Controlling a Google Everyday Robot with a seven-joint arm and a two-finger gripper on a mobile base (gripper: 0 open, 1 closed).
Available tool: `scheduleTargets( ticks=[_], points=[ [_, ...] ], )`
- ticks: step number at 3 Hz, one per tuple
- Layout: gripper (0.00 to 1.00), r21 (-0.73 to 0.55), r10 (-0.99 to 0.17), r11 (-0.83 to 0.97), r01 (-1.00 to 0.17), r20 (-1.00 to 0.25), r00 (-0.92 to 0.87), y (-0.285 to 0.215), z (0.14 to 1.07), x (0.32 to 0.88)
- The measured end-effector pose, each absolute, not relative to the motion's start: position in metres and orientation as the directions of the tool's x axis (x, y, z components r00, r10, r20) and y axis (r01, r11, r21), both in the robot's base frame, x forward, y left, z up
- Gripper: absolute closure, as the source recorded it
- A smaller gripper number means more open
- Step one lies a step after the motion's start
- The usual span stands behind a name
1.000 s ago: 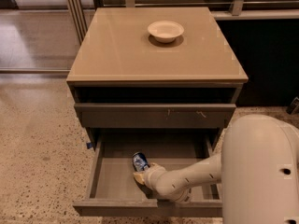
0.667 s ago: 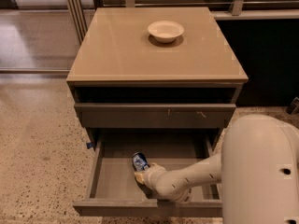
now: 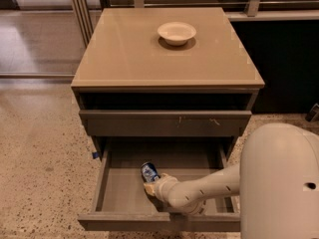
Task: Pick pepsi can from middle drawer and place on counter
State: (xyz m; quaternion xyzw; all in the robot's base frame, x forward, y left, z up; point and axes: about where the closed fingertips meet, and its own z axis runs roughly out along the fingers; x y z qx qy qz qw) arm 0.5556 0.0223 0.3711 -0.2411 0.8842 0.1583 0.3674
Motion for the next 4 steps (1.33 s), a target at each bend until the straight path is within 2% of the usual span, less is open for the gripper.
scheduleTargets(
  ticks=[2, 3, 4],
  points=[
    [1.0, 0.042, -0.374, 0.753, -0.657, -0.794, -0.479, -0.022, 0.451, 0.583],
    [1.0, -0.004, -0.398, 0.677, -0.736, -0.843, -0.361, -0.024, 0.495, 0.585],
    [1.0, -0.002, -0.394, 0.633, -0.774, -0.862, -0.319, -0.044, 0.517, 0.565]
  ],
)
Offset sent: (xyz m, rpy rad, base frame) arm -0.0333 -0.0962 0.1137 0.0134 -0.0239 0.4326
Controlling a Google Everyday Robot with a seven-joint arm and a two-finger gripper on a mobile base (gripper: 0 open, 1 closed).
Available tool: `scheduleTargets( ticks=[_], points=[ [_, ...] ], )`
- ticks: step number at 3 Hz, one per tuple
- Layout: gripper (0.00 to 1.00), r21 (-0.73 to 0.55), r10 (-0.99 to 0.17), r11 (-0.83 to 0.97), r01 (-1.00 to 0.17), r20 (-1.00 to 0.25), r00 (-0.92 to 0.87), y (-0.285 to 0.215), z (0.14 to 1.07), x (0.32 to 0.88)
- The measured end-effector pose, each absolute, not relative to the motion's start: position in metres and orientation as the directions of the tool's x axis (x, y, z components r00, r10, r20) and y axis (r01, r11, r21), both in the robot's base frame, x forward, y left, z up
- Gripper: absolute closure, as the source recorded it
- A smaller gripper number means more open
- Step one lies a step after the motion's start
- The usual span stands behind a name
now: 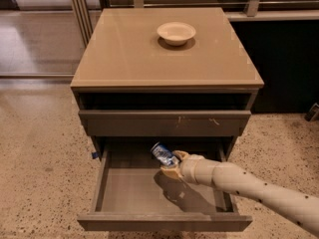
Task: Pick pepsi can from middle drawer and place on counter
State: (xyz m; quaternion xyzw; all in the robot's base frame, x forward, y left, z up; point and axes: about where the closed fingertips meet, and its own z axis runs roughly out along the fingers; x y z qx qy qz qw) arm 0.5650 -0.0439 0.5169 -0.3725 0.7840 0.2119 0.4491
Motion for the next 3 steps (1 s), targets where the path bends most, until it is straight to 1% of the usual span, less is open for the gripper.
scheduleTargets(
  ticks=[1, 2, 3],
  points=[
    [1.0, 0.066, -0.377, 0.62, -0.782, -0.849, -0.371, -0.089, 0.513, 0.522],
    [1.0, 0.104, -0.395, 0.59, -0.801, -0.827, -0.399, -0.095, 0.506, 0.5],
    [1.0, 0.105, -0.396, 0.589, -0.801, -0.827, -0.399, -0.094, 0.506, 0.5]
  ],
)
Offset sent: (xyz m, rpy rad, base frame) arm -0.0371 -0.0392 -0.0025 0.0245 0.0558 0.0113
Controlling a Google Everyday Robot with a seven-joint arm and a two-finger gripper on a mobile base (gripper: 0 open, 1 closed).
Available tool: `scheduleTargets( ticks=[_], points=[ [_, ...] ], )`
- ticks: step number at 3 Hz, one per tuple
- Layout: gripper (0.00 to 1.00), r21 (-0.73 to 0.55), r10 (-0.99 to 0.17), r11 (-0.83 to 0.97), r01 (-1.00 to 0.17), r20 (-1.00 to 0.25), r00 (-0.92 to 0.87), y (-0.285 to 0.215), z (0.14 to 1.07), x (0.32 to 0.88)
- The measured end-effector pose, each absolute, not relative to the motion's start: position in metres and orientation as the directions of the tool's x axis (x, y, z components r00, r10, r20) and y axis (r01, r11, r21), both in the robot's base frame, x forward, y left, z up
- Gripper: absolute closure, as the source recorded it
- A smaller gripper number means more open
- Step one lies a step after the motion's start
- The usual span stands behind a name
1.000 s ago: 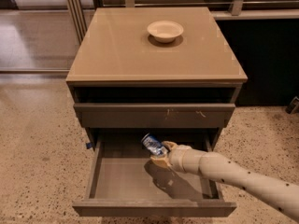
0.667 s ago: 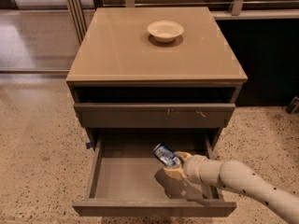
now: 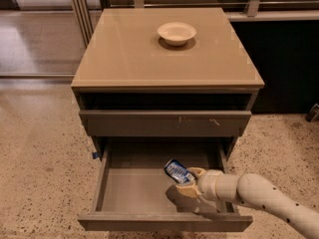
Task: Pick pepsi can from middle drawer and place on counter
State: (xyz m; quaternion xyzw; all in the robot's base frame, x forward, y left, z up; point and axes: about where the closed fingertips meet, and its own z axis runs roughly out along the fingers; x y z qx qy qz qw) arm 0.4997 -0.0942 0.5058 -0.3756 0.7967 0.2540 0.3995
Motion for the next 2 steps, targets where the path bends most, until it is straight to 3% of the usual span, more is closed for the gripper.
scheduleTargets(
  ticks=[1, 2],
  points=[
    [1.0, 0.108, -0.404, 0.57, -0.815, -0.826, -0.392, -0.091, 0.531, 0.499],
    [1.0, 0.029, -0.427, 0.567, -0.823, -0.845, -0.323, -0.091, 0.603, 0.49]
  ],
)
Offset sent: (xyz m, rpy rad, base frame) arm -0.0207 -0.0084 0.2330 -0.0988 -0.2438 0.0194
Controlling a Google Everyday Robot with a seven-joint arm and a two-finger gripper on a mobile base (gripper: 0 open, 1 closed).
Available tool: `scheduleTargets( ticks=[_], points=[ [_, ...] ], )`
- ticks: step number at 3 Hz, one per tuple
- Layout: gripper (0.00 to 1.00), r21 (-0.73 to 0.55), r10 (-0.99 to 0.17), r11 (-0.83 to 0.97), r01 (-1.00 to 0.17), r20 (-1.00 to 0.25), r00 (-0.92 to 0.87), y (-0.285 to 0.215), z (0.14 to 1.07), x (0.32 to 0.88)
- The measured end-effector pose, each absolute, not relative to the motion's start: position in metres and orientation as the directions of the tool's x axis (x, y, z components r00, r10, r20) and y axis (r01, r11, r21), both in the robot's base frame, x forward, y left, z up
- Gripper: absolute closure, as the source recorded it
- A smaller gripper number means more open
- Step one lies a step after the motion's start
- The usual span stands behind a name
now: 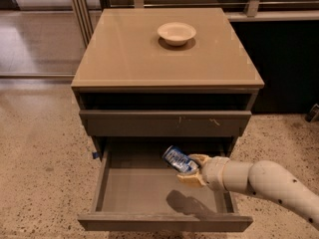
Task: Pick pepsi can from middle drawer and place on counter
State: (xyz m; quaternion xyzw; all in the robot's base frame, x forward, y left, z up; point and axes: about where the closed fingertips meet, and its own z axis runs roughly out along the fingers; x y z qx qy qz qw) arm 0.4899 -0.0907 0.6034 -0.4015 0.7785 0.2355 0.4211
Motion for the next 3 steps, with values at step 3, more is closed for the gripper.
scheduleTargets(
  ticks=[3],
  points=[
    [1.0, -0.239, -0.519, 0.574, -0.784, -0.846, -0.122, -0.086, 0.786, 0.482]
  ],
)
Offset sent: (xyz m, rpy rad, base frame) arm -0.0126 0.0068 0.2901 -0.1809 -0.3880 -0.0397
